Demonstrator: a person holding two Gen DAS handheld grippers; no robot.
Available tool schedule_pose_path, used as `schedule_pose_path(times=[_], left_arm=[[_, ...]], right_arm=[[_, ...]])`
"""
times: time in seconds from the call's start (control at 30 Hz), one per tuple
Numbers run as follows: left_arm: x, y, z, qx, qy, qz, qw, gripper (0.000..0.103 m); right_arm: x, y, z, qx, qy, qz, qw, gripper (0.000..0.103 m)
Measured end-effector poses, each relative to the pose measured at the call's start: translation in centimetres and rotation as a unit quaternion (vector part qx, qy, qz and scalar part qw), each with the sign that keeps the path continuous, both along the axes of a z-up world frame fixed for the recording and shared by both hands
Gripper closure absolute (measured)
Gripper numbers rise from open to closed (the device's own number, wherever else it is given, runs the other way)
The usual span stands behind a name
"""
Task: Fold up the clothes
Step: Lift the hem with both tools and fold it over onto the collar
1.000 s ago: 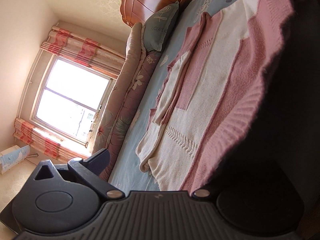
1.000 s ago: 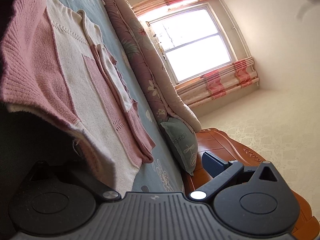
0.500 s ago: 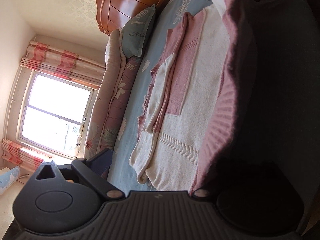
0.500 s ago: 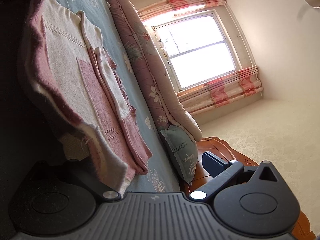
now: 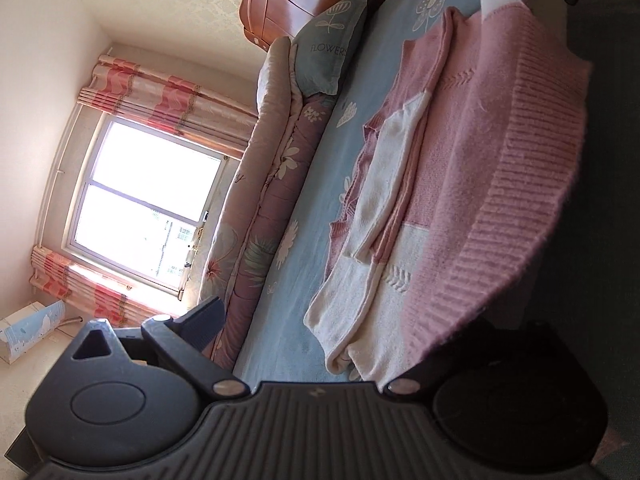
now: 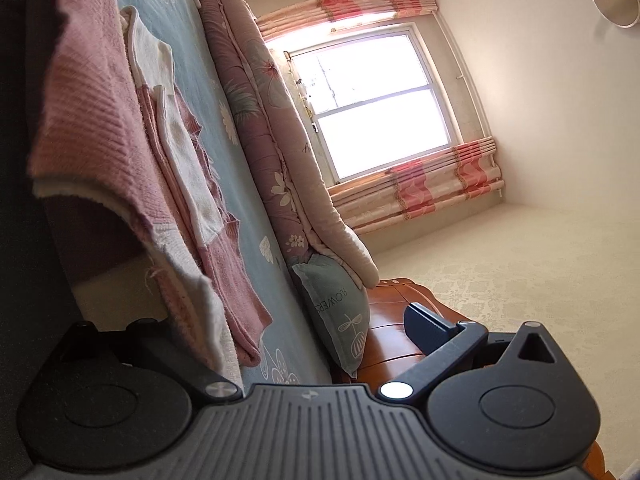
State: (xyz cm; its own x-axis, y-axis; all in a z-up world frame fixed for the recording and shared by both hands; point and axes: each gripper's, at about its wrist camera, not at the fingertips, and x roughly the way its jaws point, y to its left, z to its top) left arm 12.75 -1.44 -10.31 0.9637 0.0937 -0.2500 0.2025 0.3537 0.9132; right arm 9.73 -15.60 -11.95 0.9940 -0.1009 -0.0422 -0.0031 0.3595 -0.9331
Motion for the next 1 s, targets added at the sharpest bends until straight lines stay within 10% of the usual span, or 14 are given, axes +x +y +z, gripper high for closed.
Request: schedule_pose_path(times=[1.0], left_arm=[[15.6, 0.5, 0.6, -0.003, -0.024, 0.005, 0.9997, 0.003]], right_arm=[[16.5, -1.1, 0.6, 0.008, -0.028, -0.034, 0.999, 0.0]])
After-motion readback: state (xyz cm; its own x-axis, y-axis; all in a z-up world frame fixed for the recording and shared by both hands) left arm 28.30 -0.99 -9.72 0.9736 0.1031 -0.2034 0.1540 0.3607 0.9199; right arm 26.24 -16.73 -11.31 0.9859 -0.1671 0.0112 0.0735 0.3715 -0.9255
